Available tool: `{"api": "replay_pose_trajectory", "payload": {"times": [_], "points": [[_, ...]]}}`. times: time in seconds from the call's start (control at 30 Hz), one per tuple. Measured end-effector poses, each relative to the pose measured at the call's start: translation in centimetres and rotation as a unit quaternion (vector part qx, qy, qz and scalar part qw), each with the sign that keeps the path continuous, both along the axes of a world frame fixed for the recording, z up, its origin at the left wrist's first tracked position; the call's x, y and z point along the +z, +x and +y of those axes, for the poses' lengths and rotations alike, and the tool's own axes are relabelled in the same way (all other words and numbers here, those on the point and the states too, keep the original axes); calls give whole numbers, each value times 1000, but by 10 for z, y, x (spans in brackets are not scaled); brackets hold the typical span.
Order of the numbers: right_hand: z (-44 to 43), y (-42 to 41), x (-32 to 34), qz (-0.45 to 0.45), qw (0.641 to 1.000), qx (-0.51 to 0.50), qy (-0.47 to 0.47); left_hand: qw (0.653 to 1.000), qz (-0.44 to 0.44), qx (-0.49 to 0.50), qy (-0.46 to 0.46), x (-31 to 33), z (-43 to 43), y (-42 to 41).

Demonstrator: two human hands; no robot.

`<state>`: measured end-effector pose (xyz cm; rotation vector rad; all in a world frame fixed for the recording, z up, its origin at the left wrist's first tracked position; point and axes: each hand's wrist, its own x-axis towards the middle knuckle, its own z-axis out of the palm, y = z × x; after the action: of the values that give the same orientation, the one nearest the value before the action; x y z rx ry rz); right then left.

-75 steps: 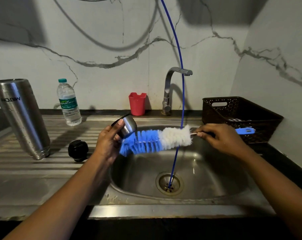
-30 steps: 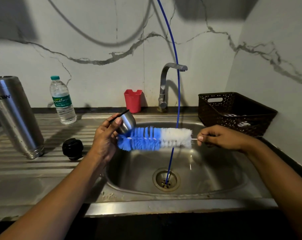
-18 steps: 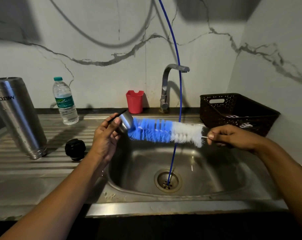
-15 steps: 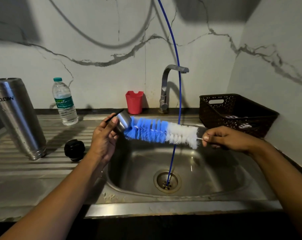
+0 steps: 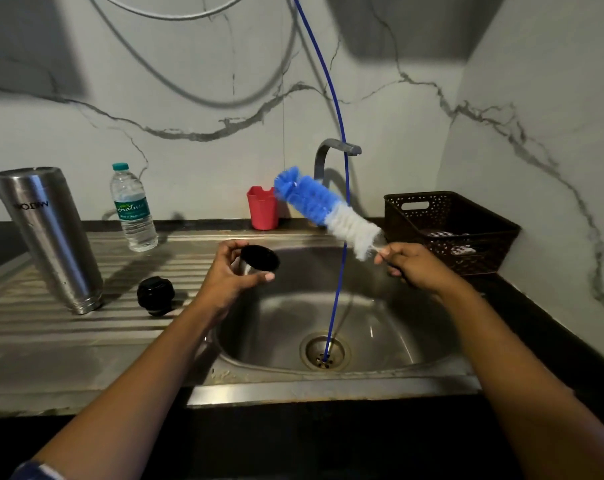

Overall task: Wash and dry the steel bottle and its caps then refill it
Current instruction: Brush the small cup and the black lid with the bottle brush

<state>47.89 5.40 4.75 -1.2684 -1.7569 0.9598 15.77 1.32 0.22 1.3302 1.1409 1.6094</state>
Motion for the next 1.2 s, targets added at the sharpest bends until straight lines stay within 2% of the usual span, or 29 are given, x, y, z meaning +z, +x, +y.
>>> {"api": "replay_pose_trajectory", "payload": {"times": [0.1, 0.2, 0.43, 0.6, 0.7, 0.77, 0.87, 1.07, 1.2], "points": [[-1, -45, -8, 32, 997, -63, -2, 984, 176, 13, 9, 4, -6, -3], [-1, -76, -29, 46, 992, -117, 20, 945, 328, 6, 4, 11, -11, -5], [-4, -67, -53, -48, 986, -160, 16, 877, 478, -39, -29, 39, -14, 1], [1, -70, -53, -48, 985, -164, 8, 899, 436, -18, -39, 64, -14, 4], [2, -70, -51, -57, 983, -172, 5, 866, 498, -17, -36, 70, -15, 8], [2, -71, -50, -60, 984, -170, 4, 863, 503, -25, -43, 73, -18, 12], [3, -73, -49, -69, 984, -163, 11, 832, 550, -40, -58, 74, -25, 14], [5, -80, -53, -64, 988, -142, 18, 895, 436, 32, -83, 96, -77, -42], [1, -94, -55, -10, 996, -82, 20, 875, 443, 109, -159, 93, -123, -105]]}}
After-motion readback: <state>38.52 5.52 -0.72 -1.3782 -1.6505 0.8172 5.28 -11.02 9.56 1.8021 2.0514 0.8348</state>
